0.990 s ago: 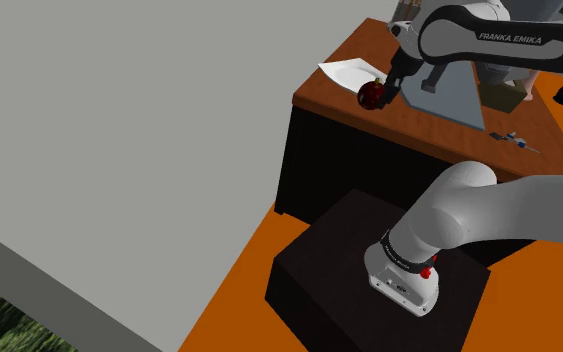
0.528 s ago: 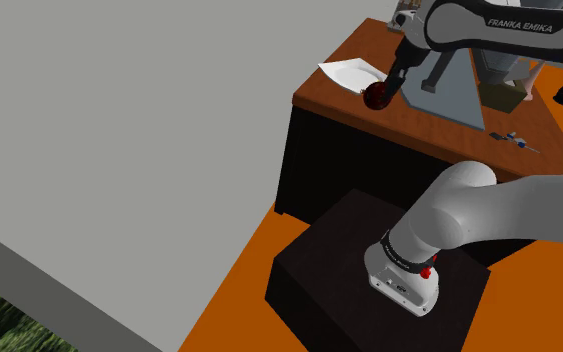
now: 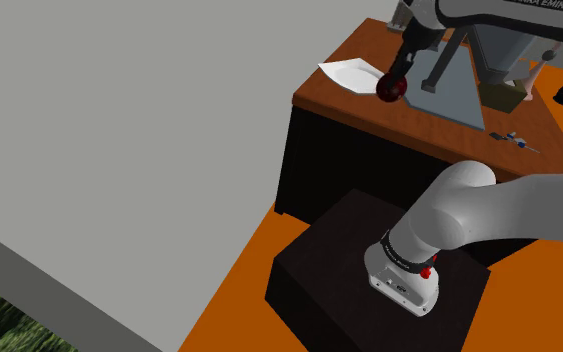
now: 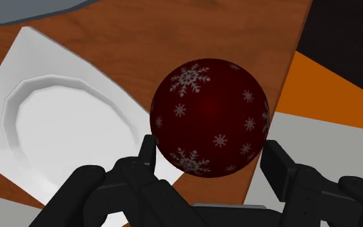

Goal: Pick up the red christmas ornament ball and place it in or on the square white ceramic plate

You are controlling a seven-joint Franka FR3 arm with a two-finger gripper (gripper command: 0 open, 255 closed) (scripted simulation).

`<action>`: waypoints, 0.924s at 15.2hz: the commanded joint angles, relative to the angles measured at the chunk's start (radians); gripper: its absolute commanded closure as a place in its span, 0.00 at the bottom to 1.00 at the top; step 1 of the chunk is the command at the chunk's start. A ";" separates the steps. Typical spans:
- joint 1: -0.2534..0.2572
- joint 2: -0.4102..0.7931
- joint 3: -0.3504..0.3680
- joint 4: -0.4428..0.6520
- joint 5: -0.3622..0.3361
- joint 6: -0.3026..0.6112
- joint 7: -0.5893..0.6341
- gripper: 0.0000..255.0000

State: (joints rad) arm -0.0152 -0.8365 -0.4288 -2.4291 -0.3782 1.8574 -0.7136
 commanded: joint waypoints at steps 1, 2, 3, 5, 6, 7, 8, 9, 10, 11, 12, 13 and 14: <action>0.003 0.003 0.007 0.031 0.008 -0.027 -0.004 1.00; 0.005 0.006 0.010 0.045 0.011 -0.039 -0.005 1.00; 0.007 0.008 0.013 0.060 0.014 -0.051 -0.006 1.00; 0.009 0.012 0.017 0.080 0.019 -0.067 -0.008 1.00; 0.018 0.050 -0.004 0.104 0.018 -0.049 -0.021 1.00; 0.028 0.088 -0.025 0.130 0.019 -0.032 -0.033 1.00; 0.038 0.126 -0.047 0.157 0.021 -0.017 -0.047 1.00; 0.049 0.165 -0.069 0.185 0.026 -0.001 -0.061 1.00; 0.061 0.204 -0.092 0.214 0.032 0.013 -0.076 1.00; 0.073 0.243 -0.116 0.244 0.040 0.026 -0.092 1.00; 0.086 0.283 -0.140 0.275 0.051 0.039 -0.110 1.00; 0.099 0.324 -0.164 0.308 0.064 0.050 -0.129 1.00; 0.112 0.366 -0.190 0.341 0.080 0.061 -0.149 1.00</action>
State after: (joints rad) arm 0.0834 -0.5136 -0.5919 -2.1227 -0.3124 1.9058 -0.8412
